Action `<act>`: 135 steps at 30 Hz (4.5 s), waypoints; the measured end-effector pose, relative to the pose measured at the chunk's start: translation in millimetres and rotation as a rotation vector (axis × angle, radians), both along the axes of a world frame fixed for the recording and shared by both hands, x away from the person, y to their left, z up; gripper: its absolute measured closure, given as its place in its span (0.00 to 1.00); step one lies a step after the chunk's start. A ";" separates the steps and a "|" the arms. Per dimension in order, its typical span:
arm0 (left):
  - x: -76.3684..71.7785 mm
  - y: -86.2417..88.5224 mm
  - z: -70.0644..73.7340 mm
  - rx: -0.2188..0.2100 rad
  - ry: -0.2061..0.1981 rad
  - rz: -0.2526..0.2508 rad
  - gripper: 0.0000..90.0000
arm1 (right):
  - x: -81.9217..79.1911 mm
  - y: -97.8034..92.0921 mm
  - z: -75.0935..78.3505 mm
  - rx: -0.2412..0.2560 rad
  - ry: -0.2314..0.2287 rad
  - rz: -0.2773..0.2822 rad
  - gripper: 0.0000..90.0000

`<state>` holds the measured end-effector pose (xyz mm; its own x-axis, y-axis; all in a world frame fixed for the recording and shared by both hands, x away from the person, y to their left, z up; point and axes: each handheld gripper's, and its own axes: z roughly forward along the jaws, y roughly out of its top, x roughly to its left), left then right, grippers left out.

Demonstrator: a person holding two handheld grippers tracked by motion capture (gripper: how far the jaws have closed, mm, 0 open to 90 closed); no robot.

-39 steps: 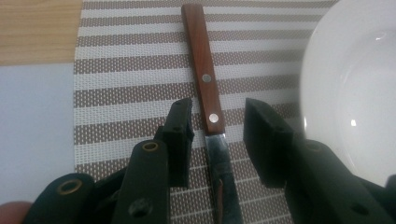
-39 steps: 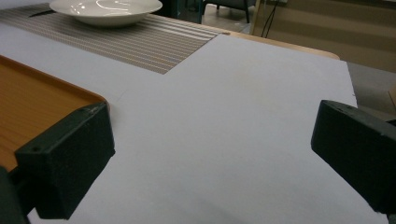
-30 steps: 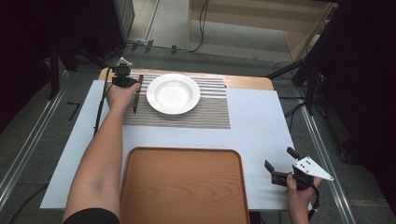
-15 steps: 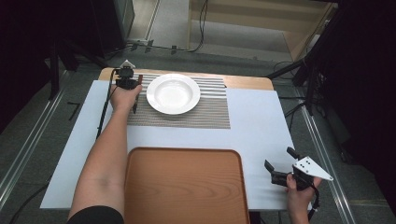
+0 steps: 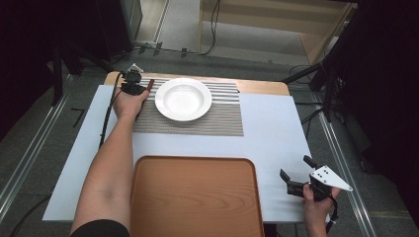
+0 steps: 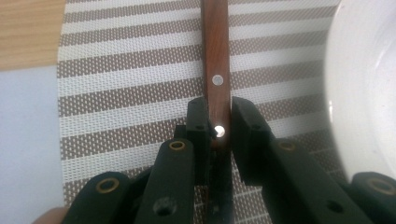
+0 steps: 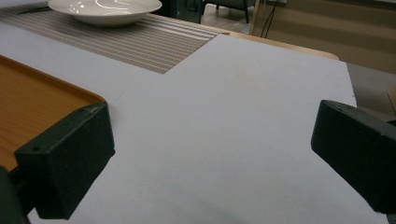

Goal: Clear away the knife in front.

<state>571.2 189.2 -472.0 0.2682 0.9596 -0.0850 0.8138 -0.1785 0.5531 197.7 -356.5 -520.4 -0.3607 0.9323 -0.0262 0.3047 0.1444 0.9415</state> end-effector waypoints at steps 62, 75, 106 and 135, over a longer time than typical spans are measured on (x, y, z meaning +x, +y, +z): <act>-128.5 -13.4 53.7 -0.028 -0.109 -0.320 0.85 | 0.3 0.7 0.1 -0.003 -0.005 0.019 0.00; -168.2 -11.7 49.8 -0.031 -0.113 -0.375 0.85 | 0.4 0.4 0.2 0.000 -0.005 0.018 0.00; -245.1 -17.4 48.2 -0.054 -0.132 -0.475 0.85 | 0.2 0.9 0.2 -0.006 -0.003 0.017 0.00; -312.4 -42.7 37.2 -0.075 -0.133 -0.535 0.85 | 0.0 0.7 0.2 -0.007 -0.006 0.021 0.00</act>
<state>258.8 146.5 -434.8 0.7293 0.6795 -0.0801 0.5429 -0.5033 0.6723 197.7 -355.7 -520.2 -0.3800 0.9243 -0.0345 0.2963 0.1569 0.9421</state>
